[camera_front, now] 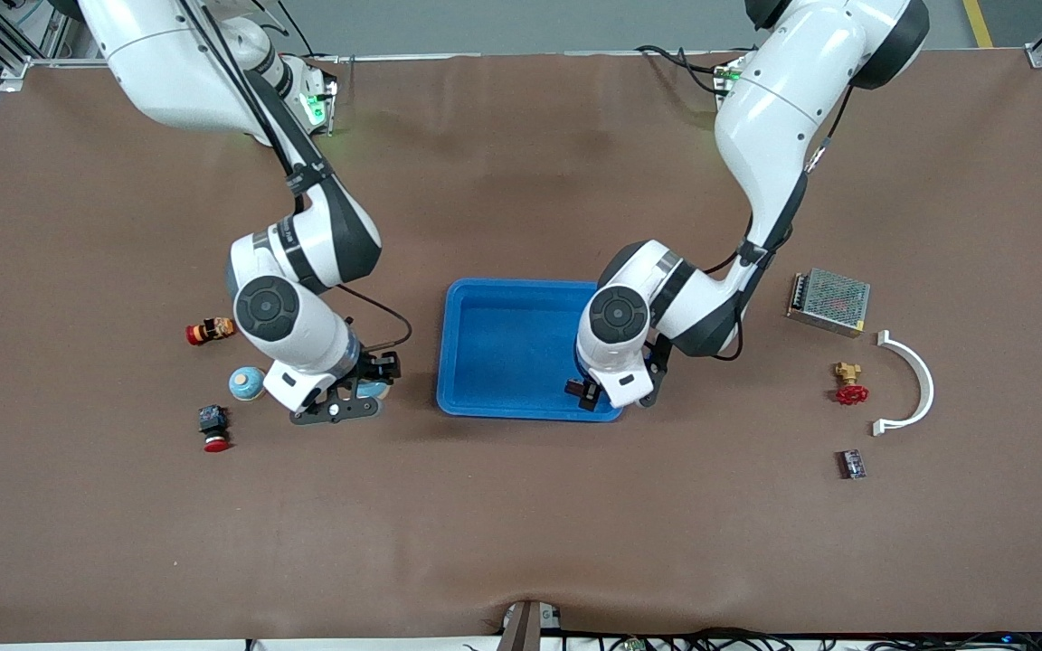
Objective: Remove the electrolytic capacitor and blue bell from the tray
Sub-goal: 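Place the bell near the breaker while the left gripper lowers over capacitor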
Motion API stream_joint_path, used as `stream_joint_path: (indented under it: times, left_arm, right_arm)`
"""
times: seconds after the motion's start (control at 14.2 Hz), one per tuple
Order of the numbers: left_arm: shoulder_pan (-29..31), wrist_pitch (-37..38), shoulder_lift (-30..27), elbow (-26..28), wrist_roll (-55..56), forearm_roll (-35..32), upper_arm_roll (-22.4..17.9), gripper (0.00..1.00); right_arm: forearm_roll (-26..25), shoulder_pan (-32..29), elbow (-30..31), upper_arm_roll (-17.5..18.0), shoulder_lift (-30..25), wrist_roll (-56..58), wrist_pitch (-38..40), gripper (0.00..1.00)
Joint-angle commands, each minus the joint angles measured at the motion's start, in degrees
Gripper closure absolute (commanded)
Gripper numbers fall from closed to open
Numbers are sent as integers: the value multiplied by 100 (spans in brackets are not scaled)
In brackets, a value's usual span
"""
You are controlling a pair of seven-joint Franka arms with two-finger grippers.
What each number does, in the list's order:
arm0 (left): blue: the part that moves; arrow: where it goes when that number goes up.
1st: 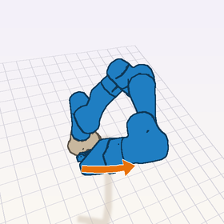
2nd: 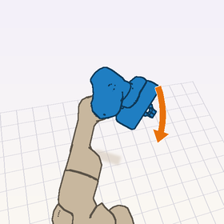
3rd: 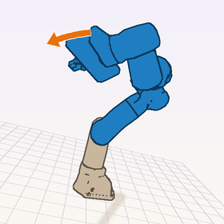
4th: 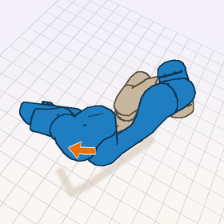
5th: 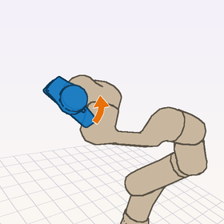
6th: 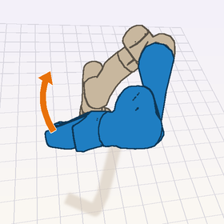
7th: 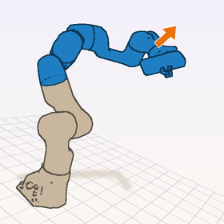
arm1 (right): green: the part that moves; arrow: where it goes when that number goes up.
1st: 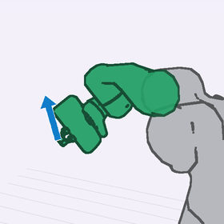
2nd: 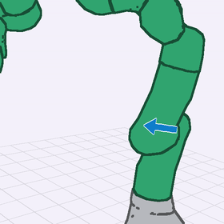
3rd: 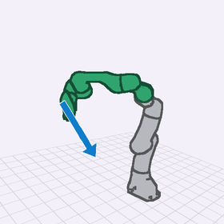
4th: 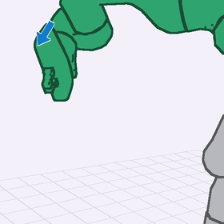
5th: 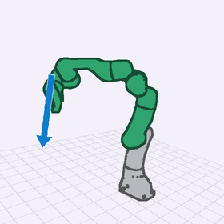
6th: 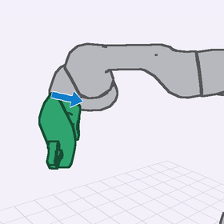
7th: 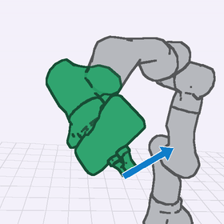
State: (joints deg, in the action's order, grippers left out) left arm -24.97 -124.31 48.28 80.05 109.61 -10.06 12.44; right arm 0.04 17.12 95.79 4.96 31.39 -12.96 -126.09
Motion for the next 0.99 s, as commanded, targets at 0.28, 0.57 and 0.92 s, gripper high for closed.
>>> stream_joint_path:
  times: [0.28,0.57,0.92]
  left_arm:
    - [-87,21,331,-525,-80,-224,-119,0]
    - [-403,-40,498,-727,-115,-215,-462,0]
    - [-403,-119,525,-737,-124,-215,-471,0]
  right_arm:
    - [14,-473,458,84,-221,1039,-100,54]
    - [14,-605,616,75,-186,1331,-275,54]
    - [14,-535,1196,84,-81,1331,-1355,54]
